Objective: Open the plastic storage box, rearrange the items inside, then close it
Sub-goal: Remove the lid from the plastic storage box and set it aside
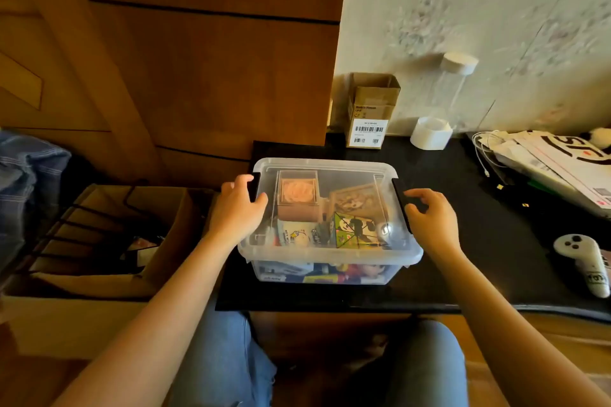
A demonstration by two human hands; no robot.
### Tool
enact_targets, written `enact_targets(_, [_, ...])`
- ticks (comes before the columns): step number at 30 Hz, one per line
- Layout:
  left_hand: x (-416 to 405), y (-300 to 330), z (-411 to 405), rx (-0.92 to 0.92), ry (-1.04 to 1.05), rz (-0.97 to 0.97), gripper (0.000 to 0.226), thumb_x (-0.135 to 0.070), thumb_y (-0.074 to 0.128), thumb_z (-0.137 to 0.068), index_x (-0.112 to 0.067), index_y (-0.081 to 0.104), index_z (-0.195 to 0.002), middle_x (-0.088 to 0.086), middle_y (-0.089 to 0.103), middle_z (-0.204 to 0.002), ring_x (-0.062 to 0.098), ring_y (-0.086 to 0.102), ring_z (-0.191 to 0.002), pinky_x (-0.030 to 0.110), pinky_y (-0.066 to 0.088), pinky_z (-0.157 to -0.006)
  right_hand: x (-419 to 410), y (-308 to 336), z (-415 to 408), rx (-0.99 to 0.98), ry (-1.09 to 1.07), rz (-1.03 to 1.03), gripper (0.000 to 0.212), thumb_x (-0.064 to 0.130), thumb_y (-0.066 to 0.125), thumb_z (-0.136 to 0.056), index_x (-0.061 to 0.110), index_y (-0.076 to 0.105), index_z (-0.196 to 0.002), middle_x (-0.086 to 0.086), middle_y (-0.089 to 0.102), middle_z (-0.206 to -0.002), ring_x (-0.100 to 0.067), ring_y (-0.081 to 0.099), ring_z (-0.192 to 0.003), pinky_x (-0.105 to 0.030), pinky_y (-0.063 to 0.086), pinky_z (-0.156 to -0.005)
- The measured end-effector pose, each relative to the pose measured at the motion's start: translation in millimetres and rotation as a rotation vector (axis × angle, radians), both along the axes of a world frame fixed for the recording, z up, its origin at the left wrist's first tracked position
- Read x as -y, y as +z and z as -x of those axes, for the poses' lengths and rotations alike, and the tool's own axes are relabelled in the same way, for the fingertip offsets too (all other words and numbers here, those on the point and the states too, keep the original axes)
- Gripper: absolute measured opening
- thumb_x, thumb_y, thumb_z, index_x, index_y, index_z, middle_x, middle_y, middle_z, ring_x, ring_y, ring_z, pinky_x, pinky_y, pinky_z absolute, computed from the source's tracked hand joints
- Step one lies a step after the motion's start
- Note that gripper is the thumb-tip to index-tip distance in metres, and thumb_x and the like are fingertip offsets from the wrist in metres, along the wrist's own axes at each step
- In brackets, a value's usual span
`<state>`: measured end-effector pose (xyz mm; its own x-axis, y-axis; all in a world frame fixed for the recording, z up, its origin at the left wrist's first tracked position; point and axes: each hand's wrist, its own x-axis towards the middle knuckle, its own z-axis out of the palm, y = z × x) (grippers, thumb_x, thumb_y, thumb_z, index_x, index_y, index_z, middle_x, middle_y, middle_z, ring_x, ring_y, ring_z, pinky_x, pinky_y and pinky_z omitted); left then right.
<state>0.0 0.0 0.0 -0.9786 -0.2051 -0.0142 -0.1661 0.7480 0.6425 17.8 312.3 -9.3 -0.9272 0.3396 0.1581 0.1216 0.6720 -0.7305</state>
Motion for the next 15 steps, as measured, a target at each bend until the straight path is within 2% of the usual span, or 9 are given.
enact_targets(3, [-5,-3,3,0.178,0.011,0.22,0.065,-0.048,0.039,-0.097,-0.013,0.018,-0.147,0.012,0.048,-0.136,0.029,0.057,-0.109,0.033,0.041,-0.067,-3,-6,7,0.162,-0.018,0.076,0.043,0.022,0.057,-0.09,0.015,0.047,-0.131,-0.009,0.054,-0.129,-0.021,0.055,-0.11,-0.031,0.046,-0.084])
enact_targets(5, [-7,-7,3,0.204,0.025,0.313,0.064,-0.048,0.037,-0.097,-0.009,0.022,-0.145,0.012,0.054,-0.13,0.03,0.059,-0.107,0.033,0.043,-0.066,-1,-9,9,0.235,0.0,0.109,0.051,0.03,0.058,-0.09,0.014,0.041,-0.135,-0.009,0.055,-0.129,-0.024,0.055,-0.112,-0.036,0.047,-0.089])
enact_targets(7, [-7,-9,4,0.188,0.04,0.388,0.057,-0.046,0.036,-0.098,-0.007,0.033,-0.139,0.013,0.057,-0.125,0.031,0.059,-0.108,0.034,0.043,-0.068,0,-12,10,0.259,0.003,0.074,0.056,0.036,0.058,-0.089,0.013,0.039,-0.136,-0.008,0.057,-0.125,-0.023,0.058,-0.106,-0.035,0.048,-0.085])
enact_targets(11, [-8,-10,5,0.152,0.049,0.455,0.042,-0.036,0.033,-0.101,-0.005,0.044,-0.128,0.014,0.063,-0.112,0.032,0.061,-0.101,0.034,0.043,-0.064,3,-15,13,0.277,-0.026,-0.076,0.044,0.034,0.05,-0.094,0.011,0.044,-0.131,-0.006,0.062,-0.103,-0.013,0.054,-0.08,-0.03,0.047,-0.074])
enact_targets(13, [-11,-11,6,0.151,0.036,0.48,0.039,-0.032,0.029,-0.102,-0.003,0.044,-0.123,0.016,0.063,-0.11,0.033,0.062,-0.098,0.034,0.044,-0.063,5,-15,15,0.316,-0.016,-0.153,0.035,0.032,0.043,-0.097,0.011,0.046,-0.125,-0.005,0.06,-0.093,-0.015,0.055,-0.076,-0.033,0.05,-0.074])
enact_targets(15, [-11,-14,6,0.138,0.025,0.488,0.037,-0.03,0.027,-0.102,-0.002,0.044,-0.12,0.017,0.063,-0.109,0.035,0.062,-0.097,0.035,0.045,-0.063,6,-14,16,0.336,-0.017,-0.185,0.032,0.031,0.039,-0.098,0.011,0.047,-0.121,-0.006,0.06,-0.091,-0.016,0.056,-0.075,-0.035,0.051,-0.075])
